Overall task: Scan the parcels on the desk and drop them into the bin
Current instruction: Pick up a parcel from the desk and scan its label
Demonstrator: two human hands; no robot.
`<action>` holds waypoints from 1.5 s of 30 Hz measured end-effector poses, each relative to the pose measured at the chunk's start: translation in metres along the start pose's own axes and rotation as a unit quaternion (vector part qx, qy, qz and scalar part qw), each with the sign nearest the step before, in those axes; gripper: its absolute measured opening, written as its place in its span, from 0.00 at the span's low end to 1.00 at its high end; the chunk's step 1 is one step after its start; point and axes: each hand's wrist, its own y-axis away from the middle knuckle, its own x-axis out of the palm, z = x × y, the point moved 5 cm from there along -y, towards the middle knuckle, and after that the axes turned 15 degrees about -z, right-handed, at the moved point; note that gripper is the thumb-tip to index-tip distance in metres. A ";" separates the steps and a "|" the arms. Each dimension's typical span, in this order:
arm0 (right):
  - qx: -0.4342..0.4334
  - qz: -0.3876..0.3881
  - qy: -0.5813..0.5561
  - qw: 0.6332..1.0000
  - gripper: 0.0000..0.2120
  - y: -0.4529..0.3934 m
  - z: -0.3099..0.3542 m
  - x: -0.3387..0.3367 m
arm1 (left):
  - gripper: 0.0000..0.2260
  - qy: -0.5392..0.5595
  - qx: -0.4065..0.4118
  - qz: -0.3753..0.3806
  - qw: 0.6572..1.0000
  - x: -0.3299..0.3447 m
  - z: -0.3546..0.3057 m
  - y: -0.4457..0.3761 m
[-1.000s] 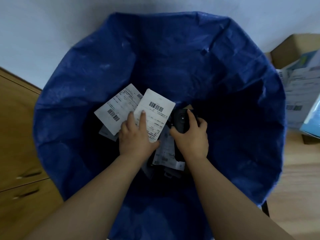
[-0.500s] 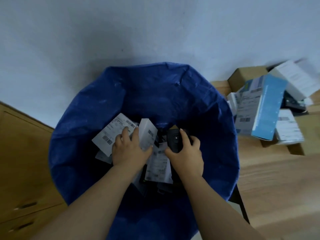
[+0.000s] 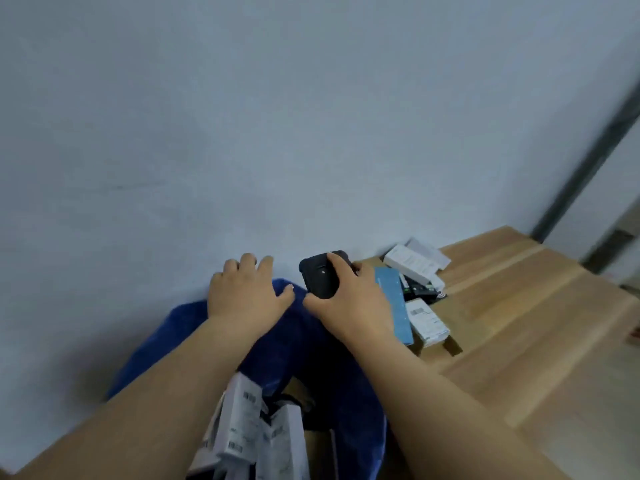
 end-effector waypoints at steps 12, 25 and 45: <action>0.043 -0.211 -0.053 0.975 0.24 -0.070 0.030 -0.271 | 0.29 0.099 0.128 -0.159 0.974 -0.236 -0.139 -0.099; 0.043 -0.261 0.005 0.964 0.27 -0.049 -0.109 -0.427 | 0.29 0.130 0.192 -0.154 0.960 -0.260 -0.320 -0.061; 0.042 -0.210 0.039 0.976 0.22 -0.130 -0.380 -0.542 | 0.28 0.135 0.199 -0.068 0.968 -0.153 -0.631 -0.073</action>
